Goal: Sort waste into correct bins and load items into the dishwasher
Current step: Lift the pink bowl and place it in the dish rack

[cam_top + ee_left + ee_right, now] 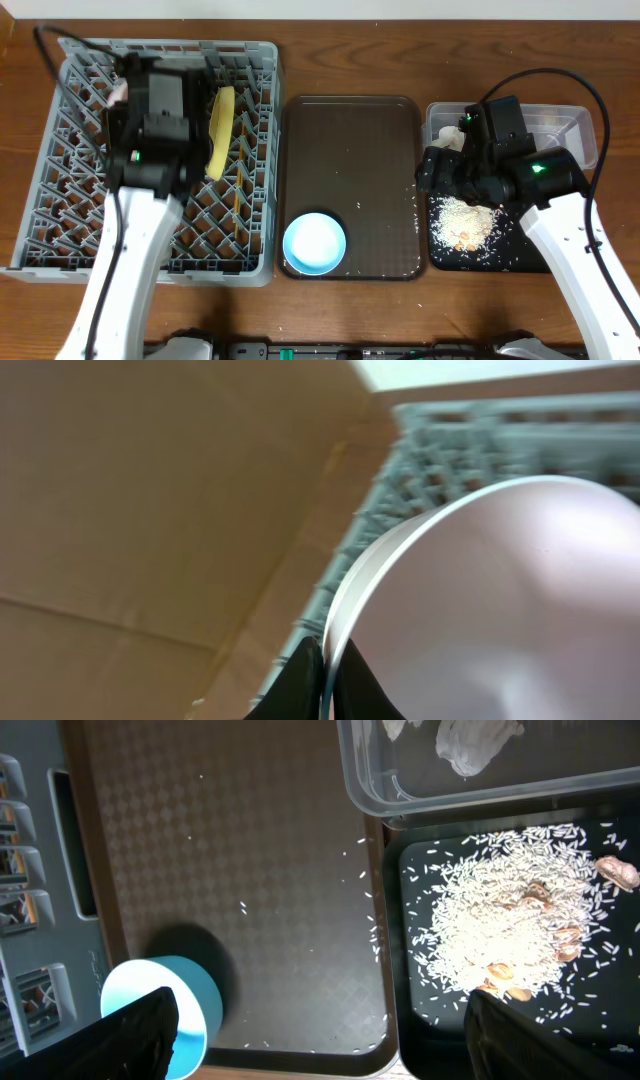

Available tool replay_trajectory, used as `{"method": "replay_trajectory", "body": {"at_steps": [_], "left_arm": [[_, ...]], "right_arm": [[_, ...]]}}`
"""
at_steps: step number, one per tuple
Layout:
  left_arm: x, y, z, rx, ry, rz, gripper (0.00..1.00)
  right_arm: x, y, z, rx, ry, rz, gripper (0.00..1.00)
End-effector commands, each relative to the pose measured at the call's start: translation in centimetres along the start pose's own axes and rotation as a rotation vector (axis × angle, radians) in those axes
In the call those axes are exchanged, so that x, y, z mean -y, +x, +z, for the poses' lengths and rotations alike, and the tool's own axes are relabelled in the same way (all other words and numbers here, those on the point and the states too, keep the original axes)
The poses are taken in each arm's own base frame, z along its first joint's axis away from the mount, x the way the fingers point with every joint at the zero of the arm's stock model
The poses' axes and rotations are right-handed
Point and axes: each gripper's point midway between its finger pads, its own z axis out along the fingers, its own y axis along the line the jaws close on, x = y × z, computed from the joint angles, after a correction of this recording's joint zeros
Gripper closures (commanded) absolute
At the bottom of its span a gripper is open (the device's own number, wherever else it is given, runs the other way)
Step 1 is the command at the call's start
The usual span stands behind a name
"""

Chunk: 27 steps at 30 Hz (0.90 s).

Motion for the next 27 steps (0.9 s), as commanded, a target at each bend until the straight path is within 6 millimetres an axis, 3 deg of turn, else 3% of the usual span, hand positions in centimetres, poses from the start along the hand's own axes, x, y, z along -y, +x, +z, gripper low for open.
{"method": "replay_trajectory", "body": {"at_steps": [1, 14, 19, 27], "left_arm": [[-1.5, 0.5, 3.1, -0.069, -0.210, 0.093, 0.92], [3.1, 3.1, 9.1, -0.180, -0.419, 0.273, 0.93], [2.9, 3.3, 9.6, -0.185, -0.521, 0.298, 0.93], [2.9, 3.9, 10.7, -0.206, -0.518, 0.286, 0.93]], "right_arm": [[0.0, -0.7, -0.7, 0.033, -0.003, 0.012, 0.10], [0.0, -0.7, -0.7, 0.033, 0.000, 0.004, 0.09], [0.0, -0.7, -0.7, 0.033, 0.000, -0.008, 0.09], [0.1, -0.8, -0.7, 0.035, 0.003, -0.014, 0.08]]}}
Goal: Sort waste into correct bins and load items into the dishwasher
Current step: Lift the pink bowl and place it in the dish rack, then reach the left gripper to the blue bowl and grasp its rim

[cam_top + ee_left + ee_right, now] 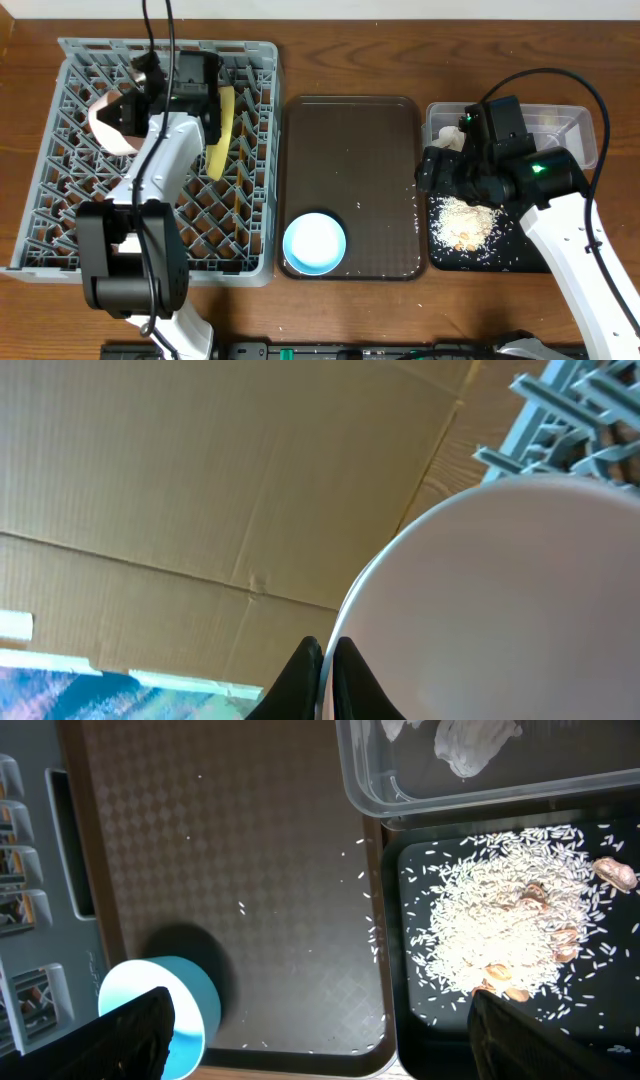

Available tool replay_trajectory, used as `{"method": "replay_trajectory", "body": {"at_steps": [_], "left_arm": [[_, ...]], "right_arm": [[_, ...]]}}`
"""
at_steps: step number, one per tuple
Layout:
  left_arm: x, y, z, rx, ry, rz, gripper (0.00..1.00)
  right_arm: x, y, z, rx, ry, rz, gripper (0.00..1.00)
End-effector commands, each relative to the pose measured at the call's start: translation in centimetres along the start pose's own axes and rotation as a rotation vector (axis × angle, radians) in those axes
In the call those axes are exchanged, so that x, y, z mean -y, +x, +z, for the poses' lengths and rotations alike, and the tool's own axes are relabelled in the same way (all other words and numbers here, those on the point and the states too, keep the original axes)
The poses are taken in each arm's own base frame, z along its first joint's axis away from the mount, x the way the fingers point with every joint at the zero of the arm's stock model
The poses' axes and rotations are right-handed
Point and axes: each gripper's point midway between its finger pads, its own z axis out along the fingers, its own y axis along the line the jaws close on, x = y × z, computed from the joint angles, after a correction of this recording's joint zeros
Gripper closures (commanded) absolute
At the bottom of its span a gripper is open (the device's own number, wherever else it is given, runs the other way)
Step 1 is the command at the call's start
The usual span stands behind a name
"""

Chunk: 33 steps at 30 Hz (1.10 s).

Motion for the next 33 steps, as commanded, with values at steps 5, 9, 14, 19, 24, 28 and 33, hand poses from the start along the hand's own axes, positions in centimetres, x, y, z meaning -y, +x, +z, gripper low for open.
{"method": "replay_trajectory", "body": {"at_steps": [5, 9, 14, 19, 24, 28, 33], "left_arm": [[2.1, 0.2, 0.1, -0.003, 0.000, 0.051, 0.93], [3.9, 0.0, -0.8, 0.019, 0.025, 0.091, 0.93], [5.5, 0.2, -1.5, 0.033, 0.034, 0.135, 0.92], [5.6, -0.1, -1.9, 0.043, 0.059, 0.104, 0.74], [6.0, -0.2, -2.7, 0.044, 0.228, 0.036, 0.71], [5.9, -0.9, -4.8, 0.065, 0.465, -0.063, 0.57], [3.6, -2.0, -7.4, 0.121, 0.663, -0.161, 0.38]], "right_arm": [[0.0, -0.9, -0.7, 0.038, -0.001, -0.010, 0.08], [0.0, -0.9, -0.7, 0.038, -0.001, -0.010, 0.08], [0.0, -0.8, -0.7, 0.038, -0.001, -0.010, 0.08], [0.0, -0.8, -0.7, 0.037, -0.001, -0.010, 0.08], [0.0, -0.8, -0.7, 0.037, -0.001, -0.010, 0.08], [0.0, -0.9, -0.7, 0.038, -0.002, -0.010, 0.08], [0.0, -0.9, -0.7, 0.038, -0.002, -0.010, 0.08]]}}
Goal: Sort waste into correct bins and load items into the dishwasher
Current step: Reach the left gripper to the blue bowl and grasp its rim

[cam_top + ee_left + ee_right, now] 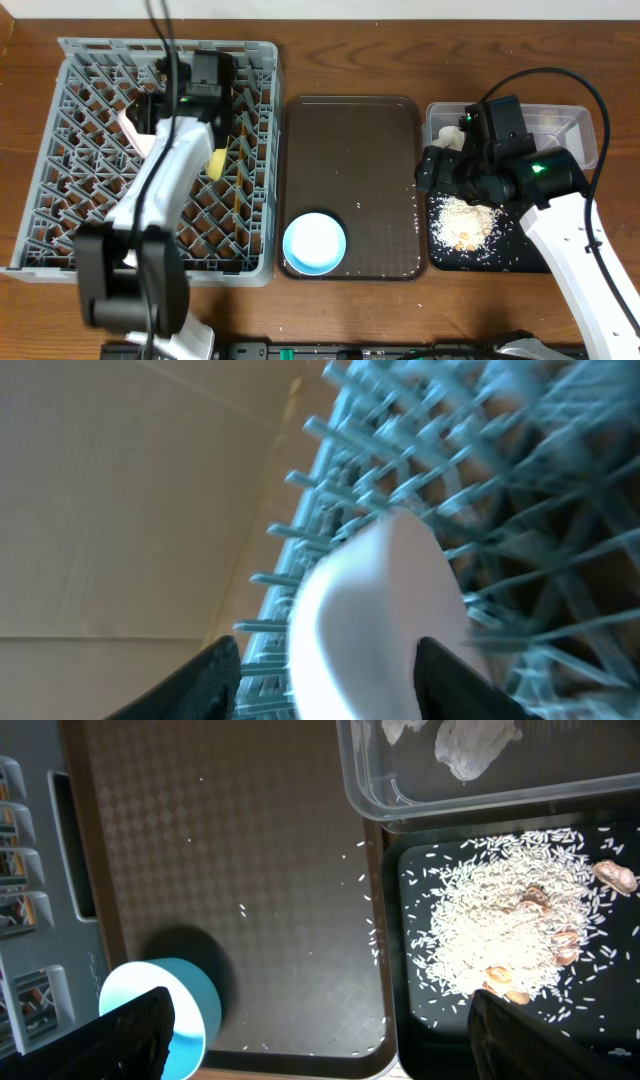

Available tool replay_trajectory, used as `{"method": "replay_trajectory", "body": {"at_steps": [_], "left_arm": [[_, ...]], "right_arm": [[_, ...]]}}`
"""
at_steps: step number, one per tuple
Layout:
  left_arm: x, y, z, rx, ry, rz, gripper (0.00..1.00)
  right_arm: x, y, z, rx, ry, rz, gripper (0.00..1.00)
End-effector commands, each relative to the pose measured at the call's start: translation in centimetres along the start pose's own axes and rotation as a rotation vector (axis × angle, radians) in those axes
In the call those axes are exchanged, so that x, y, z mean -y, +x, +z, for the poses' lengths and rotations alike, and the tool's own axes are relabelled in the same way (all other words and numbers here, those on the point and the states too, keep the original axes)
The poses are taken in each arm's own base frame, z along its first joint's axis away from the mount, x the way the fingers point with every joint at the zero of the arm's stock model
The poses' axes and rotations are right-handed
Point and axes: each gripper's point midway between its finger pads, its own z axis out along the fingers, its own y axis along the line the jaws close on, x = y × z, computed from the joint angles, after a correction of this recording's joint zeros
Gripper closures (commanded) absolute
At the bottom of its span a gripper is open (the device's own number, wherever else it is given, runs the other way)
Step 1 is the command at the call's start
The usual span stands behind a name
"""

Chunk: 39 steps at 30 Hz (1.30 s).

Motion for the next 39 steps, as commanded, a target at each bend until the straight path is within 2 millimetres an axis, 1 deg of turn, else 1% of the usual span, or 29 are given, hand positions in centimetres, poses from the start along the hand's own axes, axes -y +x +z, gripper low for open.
{"method": "replay_trajectory", "body": {"at_steps": [1, 4, 7, 9, 10, 11, 13, 15, 16, 18, 21, 22, 24, 27, 28, 31, 33, 39], "left_arm": [[0.2, -1.2, -3.0, 0.060, 0.226, -0.099, 0.37], [-0.3, -0.8, -5.0, 0.071, 0.327, -0.115, 0.35], [-0.4, 0.3, -7.6, 0.054, 0.470, -0.157, 0.36], [0.5, 1.5, -10.6, 0.030, 0.643, -0.190, 0.39], [1.5, 2.4, -13.3, 0.010, 0.781, -0.190, 0.42], [2.1, 3.1, -15.1, -0.008, 0.854, -0.186, 0.42], [3.0, 4.0, -17.1, -0.027, 0.928, -0.158, 0.44], [4.5, 5.3, -19.4, -0.052, 0.997, -0.096, 0.46], [5.2, 5.9, -20.2, -0.063, 1.009, -0.070, 0.46], [7.2, 7.2, -22.4, -0.069, 1.044, 0.031, 0.46], [10.2, 9.2, -24.4, -0.081, 1.069, 0.163, 0.46], [11.2, 9.8, -24.6, -0.093, 1.062, 0.198, 0.46], [12.9, 11.0, -24.2, -0.134, 1.009, 0.235, 0.46], [15.3, 12.4, -22.9, -0.179, 0.933, 0.300, 0.46], [16.1, 12.7, -22.0, -0.191, 0.894, 0.322, 0.46], [17.6, 13.1, -19.7, -0.210, 0.796, 0.361, 0.46], [18.5, 13.6, -18.6, -0.229, 0.754, 0.388, 0.46], [20.3, 15.4, -17.2, -0.296, 0.719, 0.446, 0.46]], "right_arm": [[0.0, -0.7, -0.7, 0.032, 0.000, -0.009, 0.08], [0.0, -0.7, -0.7, 0.032, 0.000, -0.009, 0.09], [0.1, -0.7, -0.7, 0.031, 0.000, -0.010, 0.09], [0.1, -0.6, -0.7, 0.028, 0.002, -0.009, 0.09], [0.1, -0.5, -0.7, 0.024, 0.004, -0.009, 0.09], [0.2, -0.5, -0.7, 0.024, 0.005, -0.009, 0.09], [0.2, -0.4, -0.7, 0.021, 0.007, -0.008, 0.08], [0.2, -0.4, -0.7, 0.018, 0.008, -0.008, 0.08], [0.2, -0.4, -0.7, 0.018, 0.008, -0.008, 0.07], [0.2, -0.4, -0.7, 0.018, 0.008, -0.008, 0.07], [0.2, -0.4, -0.7, 0.018, 0.008, -0.008, 0.07], [0.3, -0.4, -0.7, 0.017, 0.009, -0.008, 0.07], [0.3, -0.3, -0.7, 0.014, 0.010, -0.008, 0.07], [0.3, -0.2, -0.7, 0.011, 0.012, -0.007, 0.07], [0.3, -0.2, -0.7, 0.011, 0.012, -0.007, 0.07], [0.3, -0.2, -0.7, 0.011, 0.012, -0.008, 0.07], [0.4, -0.2, -0.7, 0.009, 0.013, -0.007, 0.06], [0.4, -0.2, -0.7, 0.009, 0.013, -0.007, 0.06]]}}
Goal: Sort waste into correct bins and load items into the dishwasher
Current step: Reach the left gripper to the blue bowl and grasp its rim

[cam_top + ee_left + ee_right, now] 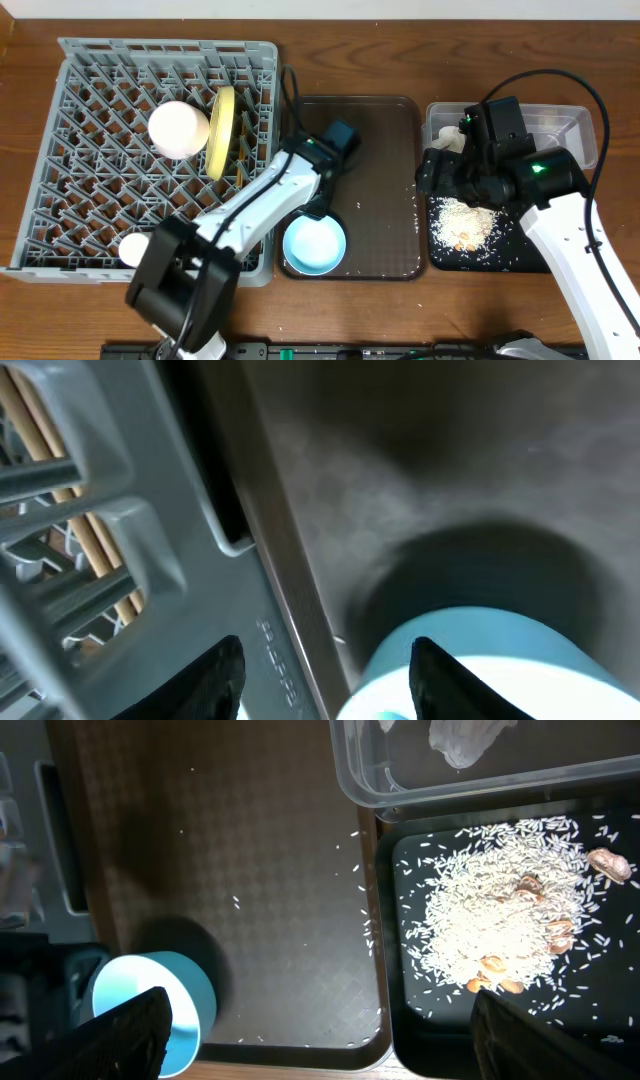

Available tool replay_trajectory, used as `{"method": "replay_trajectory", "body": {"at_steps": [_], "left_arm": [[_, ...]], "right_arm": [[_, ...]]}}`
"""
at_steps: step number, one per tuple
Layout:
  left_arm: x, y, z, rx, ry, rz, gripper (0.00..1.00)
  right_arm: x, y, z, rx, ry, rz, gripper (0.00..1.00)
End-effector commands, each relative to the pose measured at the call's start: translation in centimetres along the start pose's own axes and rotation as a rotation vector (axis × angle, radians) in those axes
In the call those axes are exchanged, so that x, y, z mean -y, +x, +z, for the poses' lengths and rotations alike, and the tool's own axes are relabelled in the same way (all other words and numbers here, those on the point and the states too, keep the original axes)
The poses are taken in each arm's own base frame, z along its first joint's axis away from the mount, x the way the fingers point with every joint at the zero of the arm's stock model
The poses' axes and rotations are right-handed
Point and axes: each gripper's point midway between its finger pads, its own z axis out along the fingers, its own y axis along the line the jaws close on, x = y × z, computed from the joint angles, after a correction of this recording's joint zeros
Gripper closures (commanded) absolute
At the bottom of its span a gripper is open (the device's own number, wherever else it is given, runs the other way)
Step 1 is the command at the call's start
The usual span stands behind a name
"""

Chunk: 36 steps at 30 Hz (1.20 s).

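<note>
A blue bowl (315, 243) stands upright at the front of the brown tray (370, 130). My left gripper (325, 695) is open just above it. One finger is over the bowl (480, 660); the other is over the tray's left edge by the grey dish rack (60, 215). In the rack a pale pink bowl (178, 129) lies upside down next to a yellow plate (222, 128) standing on edge. My right gripper (335, 1040) is open and empty, high over the tray's right edge beside the black bin of rice (500, 920).
A clear bin (570, 125) holding crumpled white paper (465, 740) sits behind the black bin. Loose rice grains dot the tray's right side. Wooden sticks (40, 430) and a small white round thing (132, 247) are in the rack.
My left gripper, open over the back of the rack by the pink bowl, is now open over the blue bowl on the tray. The pink bowl stays in the rack. The right arm is still.
My left gripper was shut on the pink bowl's rim over the back of the rack, and still held it a moment later. Then it stood open with the bowl left in the rack. Now it is at the blue bowl on the tray.
</note>
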Motion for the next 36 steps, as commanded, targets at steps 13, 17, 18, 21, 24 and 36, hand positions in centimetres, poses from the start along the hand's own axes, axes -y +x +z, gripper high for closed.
{"method": "replay_trajectory", "body": {"at_steps": [13, 17, 18, 21, 24, 36], "left_arm": [[6.7, 2.6, 1.9, -0.175, 0.274, 0.032, 0.64], [6.3, 1.2, 0.5, -0.127, 0.288, 0.009, 0.63], [6.0, 0.8, -0.3, -0.109, 0.292, 0.003, 0.63], [4.9, -0.2, -3.4, -0.056, 0.310, -0.019, 0.59], [3.4, 0.0, -6.3, -0.007, 0.317, -0.036, 0.53], [3.8, 5.5, -4.3, -0.126, 0.279, 0.029, 0.52]], "right_arm": [[0.0, -0.7, -0.7, 0.030, -0.002, -0.009, 0.06], [0.0, -0.7, -0.7, 0.030, -0.002, -0.009, 0.06], [0.0, -0.7, -0.7, 0.031, -0.002, -0.009, 0.06], [0.0, -0.7, -0.7, 0.030, -0.002, -0.009, 0.06], [0.1, -0.6, -0.7, 0.028, -0.001, -0.009, 0.06], [0.0, -0.8, -0.7, 0.034, -0.004, -0.009, 0.06]]}}
